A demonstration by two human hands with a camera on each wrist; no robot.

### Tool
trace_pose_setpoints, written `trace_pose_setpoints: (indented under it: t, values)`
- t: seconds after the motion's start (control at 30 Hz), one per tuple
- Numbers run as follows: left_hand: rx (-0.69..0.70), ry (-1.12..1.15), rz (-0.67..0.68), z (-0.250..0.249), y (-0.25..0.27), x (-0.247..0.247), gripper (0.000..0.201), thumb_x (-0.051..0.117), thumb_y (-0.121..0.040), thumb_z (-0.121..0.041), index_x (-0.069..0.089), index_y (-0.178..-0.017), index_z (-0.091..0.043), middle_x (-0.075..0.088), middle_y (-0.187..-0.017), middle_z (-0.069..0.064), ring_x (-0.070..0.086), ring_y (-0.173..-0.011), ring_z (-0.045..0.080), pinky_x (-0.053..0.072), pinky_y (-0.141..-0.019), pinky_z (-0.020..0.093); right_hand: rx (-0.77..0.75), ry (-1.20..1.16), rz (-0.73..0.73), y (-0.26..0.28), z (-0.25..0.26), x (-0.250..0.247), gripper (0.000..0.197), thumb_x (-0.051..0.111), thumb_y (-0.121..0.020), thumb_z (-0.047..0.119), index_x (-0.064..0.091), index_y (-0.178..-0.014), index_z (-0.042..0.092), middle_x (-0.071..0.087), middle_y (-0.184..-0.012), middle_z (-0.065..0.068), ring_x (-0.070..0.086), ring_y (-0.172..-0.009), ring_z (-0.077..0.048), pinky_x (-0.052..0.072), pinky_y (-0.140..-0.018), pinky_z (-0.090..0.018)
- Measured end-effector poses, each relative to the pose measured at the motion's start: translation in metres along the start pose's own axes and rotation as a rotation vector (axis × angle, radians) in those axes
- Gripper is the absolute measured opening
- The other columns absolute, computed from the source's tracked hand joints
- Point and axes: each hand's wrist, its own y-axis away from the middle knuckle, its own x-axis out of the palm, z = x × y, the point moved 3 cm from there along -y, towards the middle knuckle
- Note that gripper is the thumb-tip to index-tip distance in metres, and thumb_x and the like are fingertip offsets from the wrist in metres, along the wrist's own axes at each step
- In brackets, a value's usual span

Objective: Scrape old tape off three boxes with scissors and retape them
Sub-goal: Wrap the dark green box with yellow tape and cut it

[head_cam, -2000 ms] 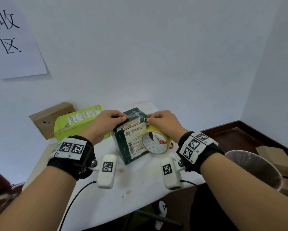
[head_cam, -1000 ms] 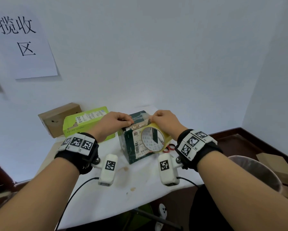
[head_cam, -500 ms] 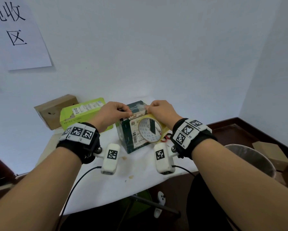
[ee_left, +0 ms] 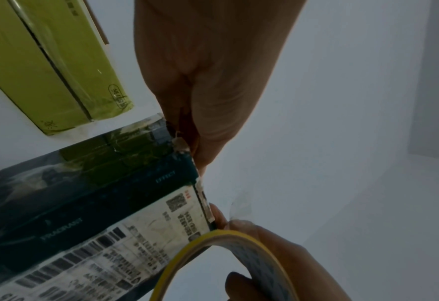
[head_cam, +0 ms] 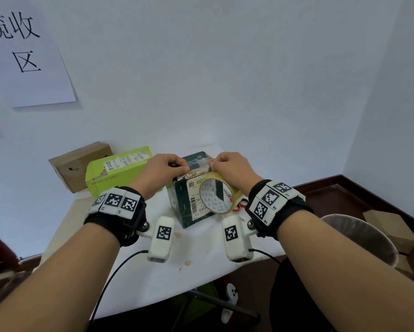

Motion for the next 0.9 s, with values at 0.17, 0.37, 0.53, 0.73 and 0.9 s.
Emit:
trace_pose_setpoints:
  t: [0.17,0.37,0.53,0.73,0.9]
  values:
    - [0.047,0.009,-0.104,0.000,-0.001,-0.017,0.010,0.064,-0.091,-0.020,0.071,-0.092,-0.025,0.069,-0.108,-0.006,0.062,-0.096,0.014,0.045,-0.078,0.023,-0.002,-0.045,0.007,-0.003,-0.003,0.000,0.013,0.054,-0.087,0.018,0.059,-0.076,0.012,0.069,-0.106,0.009,0.058,-0.093,-0.005,0.044,-0.070,-0.019]
    - [-0.014,-0.325,0.062,0.005,0.002,-0.010,0.034,0.045,-0.100,-0.035,0.053,-0.132,-0.027,0.051,-0.138,-0.002,0.049,-0.116,0.017,0.036,-0.090,0.026,-0.014,-0.042,-0.001,-0.004,-0.004,0.001,0.017,0.053,-0.087,0.017,0.065,-0.083,0.006,0.069,-0.108,0.009,0.058,-0.097,-0.006,0.043,-0.072,-0.019]
    - [0.003,-0.456,0.048,-0.001,0.005,-0.011,0.035,0.046,-0.099,-0.036,0.055,-0.131,-0.024,0.059,-0.126,0.002,0.054,-0.106,0.019,0.040,-0.084,0.026,-0.018,-0.039,-0.011,-0.004,-0.005,0.001,0.019,0.054,-0.086,0.018,0.056,-0.067,0.016,0.070,-0.104,0.009,0.060,-0.095,-0.010,0.049,-0.078,-0.028]
    - [-0.002,-0.488,0.056,0.001,0.005,-0.013,0.038,0.048,-0.098,-0.041,0.055,-0.130,-0.022,0.060,-0.124,0.004,0.057,-0.107,0.022,0.045,-0.088,0.032,-0.047,-0.040,0.015,-0.006,-0.001,0.002,0.017,0.053,-0.089,0.017,0.055,-0.072,0.015,0.069,-0.108,0.012,0.060,-0.091,-0.007,0.047,-0.074,-0.023]
    - [-0.007,-0.467,0.057,0.002,0.005,-0.013,0.037,0.049,-0.097,-0.041,0.055,-0.129,-0.023,0.060,-0.124,0.003,0.056,-0.106,0.019,0.042,-0.083,0.028,-0.077,0.006,0.056,0.000,0.003,0.000,0.020,0.054,-0.091,0.018,0.055,-0.071,0.018,0.066,-0.115,0.008,0.060,-0.095,-0.009,0.048,-0.077,-0.023]
